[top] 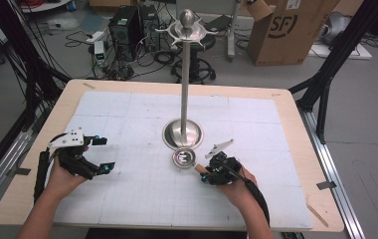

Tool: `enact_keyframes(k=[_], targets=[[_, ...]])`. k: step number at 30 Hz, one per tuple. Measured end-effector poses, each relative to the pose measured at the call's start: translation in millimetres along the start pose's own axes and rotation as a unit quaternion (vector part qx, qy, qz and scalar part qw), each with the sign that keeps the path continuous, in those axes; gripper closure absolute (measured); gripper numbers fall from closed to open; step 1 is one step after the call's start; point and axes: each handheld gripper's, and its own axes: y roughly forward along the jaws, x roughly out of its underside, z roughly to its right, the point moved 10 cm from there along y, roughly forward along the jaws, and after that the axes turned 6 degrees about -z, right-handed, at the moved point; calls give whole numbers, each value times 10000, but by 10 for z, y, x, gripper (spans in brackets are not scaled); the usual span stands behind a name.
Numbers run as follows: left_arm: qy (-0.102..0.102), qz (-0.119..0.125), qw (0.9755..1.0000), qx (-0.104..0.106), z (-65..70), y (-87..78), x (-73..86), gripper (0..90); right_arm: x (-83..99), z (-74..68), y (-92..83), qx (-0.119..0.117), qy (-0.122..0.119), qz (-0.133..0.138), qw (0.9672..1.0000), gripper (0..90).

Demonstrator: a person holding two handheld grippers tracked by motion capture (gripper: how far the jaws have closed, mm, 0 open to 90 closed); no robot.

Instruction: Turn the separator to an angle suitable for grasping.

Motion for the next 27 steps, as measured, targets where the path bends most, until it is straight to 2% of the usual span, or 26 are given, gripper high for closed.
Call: enact_keyframes(k=[1,7,11,13,14,15,18,19,21,22,27], targets=[[3,-16,10000,-1,5,1,3,18,0,0,0,0,0,0,10000,676],[-3,-7,10000,2,-4,2,2,18,-208,-170,162,-186,-454,-163,9987,676],[-8,2,10000,20,-4,9,1,18,-313,-258,244,-289,-603,-220,9975,676],[-6,2,10000,26,-4,10,1,18,-368,-322,279,-464,-737,-217,9960,675],[-6,2,10000,26,-4,10,1,18,-368,-322,279,-464,-737,-217,9960,675],[0,2,10000,30,-3,11,0,18,-433,-364,309,-470,-898,-223,9946,675],[7,-13,10000,34,4,12,3,18,-494,-427,327,-566,-978,-225,9933,675],[13,-10,10000,41,7,14,2,18,-551,-472,345,-589,-1194,-241,9908,675],[21,-17,10000,37,7,14,3,18,-583,-510,362,-638,-1254,-243,9898,675],[30,-25,10000,41,6,12,4,18,-640,-582,394,-712,-1408,-261,9871,675],[-1,-20,10000,40,0,15,7,18,-714,-694,467,-856,-1652,-306,9821,674]])
